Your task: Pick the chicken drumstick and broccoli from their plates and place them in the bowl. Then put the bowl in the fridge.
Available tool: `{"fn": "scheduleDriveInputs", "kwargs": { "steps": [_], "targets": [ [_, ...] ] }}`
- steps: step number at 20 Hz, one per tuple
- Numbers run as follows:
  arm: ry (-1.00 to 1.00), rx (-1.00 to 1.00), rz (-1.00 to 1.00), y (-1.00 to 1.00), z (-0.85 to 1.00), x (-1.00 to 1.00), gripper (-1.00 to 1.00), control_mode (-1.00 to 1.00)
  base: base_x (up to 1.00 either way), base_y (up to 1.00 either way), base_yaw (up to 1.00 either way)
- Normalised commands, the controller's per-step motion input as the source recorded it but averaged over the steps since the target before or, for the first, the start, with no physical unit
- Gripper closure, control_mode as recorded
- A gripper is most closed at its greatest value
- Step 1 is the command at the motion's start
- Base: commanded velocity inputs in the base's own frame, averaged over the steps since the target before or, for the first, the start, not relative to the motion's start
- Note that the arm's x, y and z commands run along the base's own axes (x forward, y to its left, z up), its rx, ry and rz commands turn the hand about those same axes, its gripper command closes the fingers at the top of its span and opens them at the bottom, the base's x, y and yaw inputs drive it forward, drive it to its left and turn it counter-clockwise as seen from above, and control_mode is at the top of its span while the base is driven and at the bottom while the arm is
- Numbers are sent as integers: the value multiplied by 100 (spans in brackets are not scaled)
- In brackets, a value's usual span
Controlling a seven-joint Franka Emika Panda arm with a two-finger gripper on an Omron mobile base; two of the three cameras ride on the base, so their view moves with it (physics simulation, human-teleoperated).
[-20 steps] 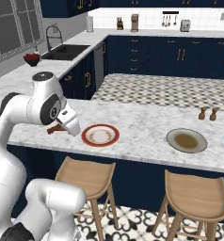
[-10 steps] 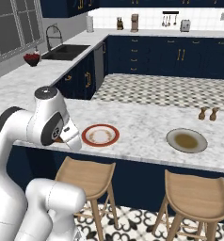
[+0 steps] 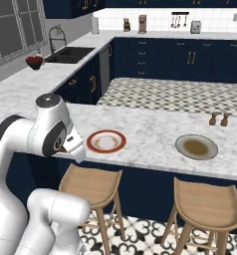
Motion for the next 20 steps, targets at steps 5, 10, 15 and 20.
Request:
{"fn": "scheduleDriveInputs", "kwargs": {
  "steps": [5, 10, 15, 20],
  "targets": [
    [0, 0, 0, 0, 0, 0, 100, 100, -13, -85, 0],
    [0, 0, 0, 0, 0, 0, 100, 100, -18, -100, 1],
    [0, 0, 0, 0, 0, 0, 100, 100, -20, -100, 0],
    [0, 0, 0, 0, 0, 0, 100, 100, -2, -100, 0]
  ]
}}
